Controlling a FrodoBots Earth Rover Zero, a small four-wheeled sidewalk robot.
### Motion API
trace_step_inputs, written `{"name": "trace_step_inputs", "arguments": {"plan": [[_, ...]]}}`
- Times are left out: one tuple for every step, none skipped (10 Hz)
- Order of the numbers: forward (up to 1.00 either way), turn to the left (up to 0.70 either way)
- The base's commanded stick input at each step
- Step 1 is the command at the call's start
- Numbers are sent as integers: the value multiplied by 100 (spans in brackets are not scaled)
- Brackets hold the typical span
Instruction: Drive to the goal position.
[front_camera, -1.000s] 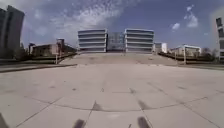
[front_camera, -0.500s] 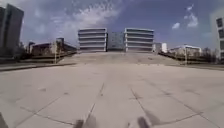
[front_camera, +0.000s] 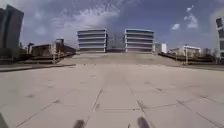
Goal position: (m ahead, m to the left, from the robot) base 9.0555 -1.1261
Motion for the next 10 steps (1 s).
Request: {"name": "trace_step_inputs", "arguments": {"plan": [[70,-14],[70,-6],[70,0],[70,0],[70,0],[70,0],[70,0],[70,0],[70,0],[70,0]]}}
